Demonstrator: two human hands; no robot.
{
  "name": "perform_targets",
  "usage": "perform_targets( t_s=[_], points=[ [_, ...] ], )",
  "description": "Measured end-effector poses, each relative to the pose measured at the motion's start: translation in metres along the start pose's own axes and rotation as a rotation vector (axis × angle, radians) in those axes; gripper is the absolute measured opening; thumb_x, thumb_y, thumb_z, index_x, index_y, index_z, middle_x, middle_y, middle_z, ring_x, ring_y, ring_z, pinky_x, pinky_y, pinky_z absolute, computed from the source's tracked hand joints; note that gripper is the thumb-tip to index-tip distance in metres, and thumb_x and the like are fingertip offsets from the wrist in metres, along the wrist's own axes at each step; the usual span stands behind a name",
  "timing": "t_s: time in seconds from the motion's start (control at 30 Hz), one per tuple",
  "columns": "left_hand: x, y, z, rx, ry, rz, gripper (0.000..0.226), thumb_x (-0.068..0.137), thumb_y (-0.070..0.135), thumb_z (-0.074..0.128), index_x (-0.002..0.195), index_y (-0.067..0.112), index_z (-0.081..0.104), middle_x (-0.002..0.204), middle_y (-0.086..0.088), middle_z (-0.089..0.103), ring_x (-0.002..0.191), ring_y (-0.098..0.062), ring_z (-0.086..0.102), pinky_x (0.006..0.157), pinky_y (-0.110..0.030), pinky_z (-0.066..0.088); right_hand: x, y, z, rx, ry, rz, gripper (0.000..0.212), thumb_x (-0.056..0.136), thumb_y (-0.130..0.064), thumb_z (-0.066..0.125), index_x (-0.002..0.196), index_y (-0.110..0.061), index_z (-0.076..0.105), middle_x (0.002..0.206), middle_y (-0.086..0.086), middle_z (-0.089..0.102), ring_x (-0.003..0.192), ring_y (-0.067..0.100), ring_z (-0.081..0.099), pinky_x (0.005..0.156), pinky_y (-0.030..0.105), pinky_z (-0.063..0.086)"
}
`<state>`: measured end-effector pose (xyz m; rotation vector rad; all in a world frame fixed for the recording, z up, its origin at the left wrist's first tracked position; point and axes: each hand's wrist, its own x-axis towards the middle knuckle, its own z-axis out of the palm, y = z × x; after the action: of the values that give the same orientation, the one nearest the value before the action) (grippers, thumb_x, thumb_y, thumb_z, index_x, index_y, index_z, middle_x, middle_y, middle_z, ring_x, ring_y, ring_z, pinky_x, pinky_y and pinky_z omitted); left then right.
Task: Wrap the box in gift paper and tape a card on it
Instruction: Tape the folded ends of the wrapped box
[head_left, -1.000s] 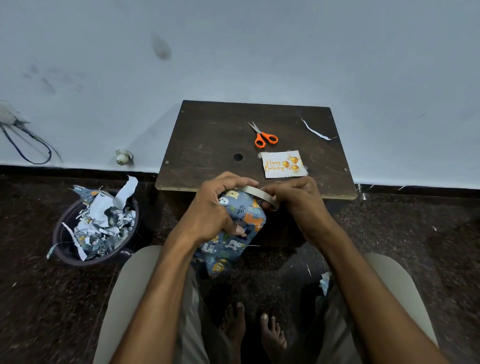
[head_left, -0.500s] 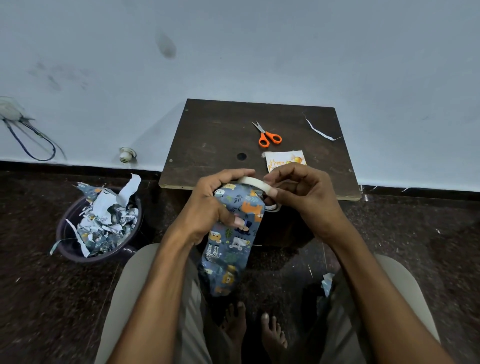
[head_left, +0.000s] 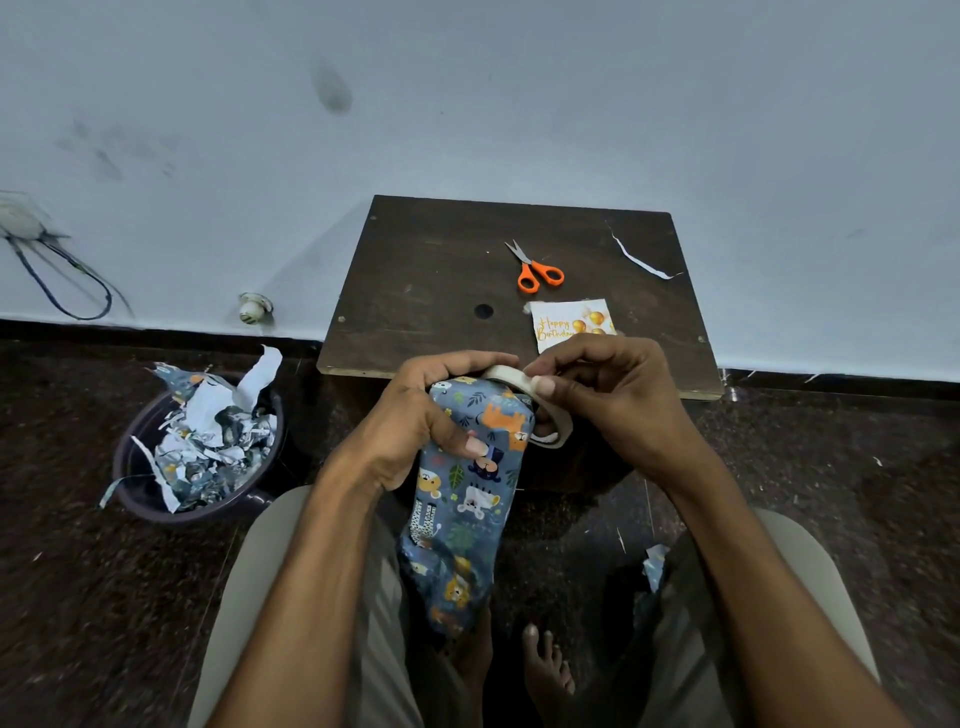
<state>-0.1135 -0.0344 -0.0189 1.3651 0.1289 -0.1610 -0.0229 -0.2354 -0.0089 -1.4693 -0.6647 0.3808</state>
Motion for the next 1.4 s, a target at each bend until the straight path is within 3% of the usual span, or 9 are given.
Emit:
perform_targets(
  t_s=[0.2, 0.57, 0.67, 0.77, 0.9, 1.17, 1.4],
  points=[
    [0.0016, -0.0007, -0.0011, -0.051, -0.013, -0.026, 0.082, 0.048, -0.016, 0.067, 0.129, 0.000, 0.063, 0.112, -0.025, 0.071, 0.098, -0.037, 0.070, 0.071, -0.037, 0.060, -0.0006, -0.0043, 0.0020, -0.015, 0.016, -0.026, 0.012, 0.084, 0.010, 0.073, 0.088, -0.002, 0.075, 0.091, 0.023, 0.072, 0.069, 0.021, 0.070, 0.060, 0.024, 0.057],
    [0.0026, -0.0022, 0.0003, -0.088, -0.030, -0.057, 0.073, 0.054, -0.012, 0.064, 0.126, 0.000, 0.065, 0.112, -0.027, 0.071, 0.097, -0.043, 0.070, 0.070, -0.040, 0.061, -0.0017, -0.0059, 0.0036, -0.081, -0.006, 0.047, 0.004, 0.090, 0.007, 0.070, 0.088, 0.006, 0.067, 0.080, 0.025, 0.069, 0.056, 0.024, 0.069, 0.053, 0.032, 0.058],
    [0.0027, -0.0016, 0.0001, -0.196, -0.080, -0.073, 0.081, 0.047, -0.004, 0.078, 0.127, -0.004, 0.063, 0.108, -0.024, 0.072, 0.094, -0.041, 0.070, 0.077, -0.045, 0.060, -0.0023, -0.0069, 0.0045, -0.077, -0.003, 0.006, 0.006, 0.089, 0.006, 0.072, 0.087, 0.006, 0.066, 0.078, 0.025, 0.067, 0.057, 0.026, 0.068, 0.052, 0.036, 0.058],
    [0.0035, -0.0013, -0.0005, -0.315, -0.119, -0.087, 0.087, 0.040, 0.009, 0.091, 0.123, -0.003, 0.068, 0.105, -0.022, 0.073, 0.090, -0.037, 0.072, 0.075, -0.042, 0.060, -0.0025, -0.0083, 0.0049, -0.061, -0.006, -0.022, 0.009, 0.086, 0.007, 0.075, 0.086, 0.005, 0.066, 0.077, 0.021, 0.066, 0.057, 0.026, 0.067, 0.050, 0.039, 0.058],
    [0.0038, -0.0020, -0.0027, -0.350, -0.116, -0.094, 0.086, 0.040, 0.010, 0.093, 0.122, -0.002, 0.068, 0.106, -0.021, 0.073, 0.092, -0.035, 0.071, 0.078, -0.042, 0.060, -0.0025, -0.0086, 0.0049, -0.068, 0.021, -0.011, 0.010, 0.084, 0.008, 0.076, 0.083, 0.003, 0.067, 0.073, 0.013, 0.068, 0.055, 0.026, 0.066, 0.050, 0.037, 0.057],
    [0.0015, -0.0016, -0.0016, -0.387, -0.125, -0.103, 0.097, 0.041, 0.009, 0.092, 0.130, -0.009, 0.059, 0.108, -0.024, 0.071, 0.093, -0.037, 0.070, 0.078, -0.042, 0.059, -0.0018, -0.0082, 0.0035, -0.112, 0.060, 0.045, 0.012, 0.085, 0.009, 0.075, 0.077, 0.003, 0.067, 0.067, 0.018, 0.068, 0.054, 0.028, 0.068, 0.051, 0.035, 0.056],
    [0.0013, -0.0028, -0.0011, -0.403, -0.145, -0.099, 0.093, 0.045, 0.007, 0.090, 0.131, -0.009, 0.059, 0.111, -0.026, 0.070, 0.096, -0.039, 0.070, 0.081, -0.044, 0.058, -0.0020, -0.0066, -0.0018, -0.148, -0.014, 0.064, 0.014, 0.090, 0.009, 0.069, 0.081, 0.002, 0.062, 0.068, 0.019, 0.066, 0.055, 0.031, 0.067, 0.052, 0.046, 0.060]
  ],
)
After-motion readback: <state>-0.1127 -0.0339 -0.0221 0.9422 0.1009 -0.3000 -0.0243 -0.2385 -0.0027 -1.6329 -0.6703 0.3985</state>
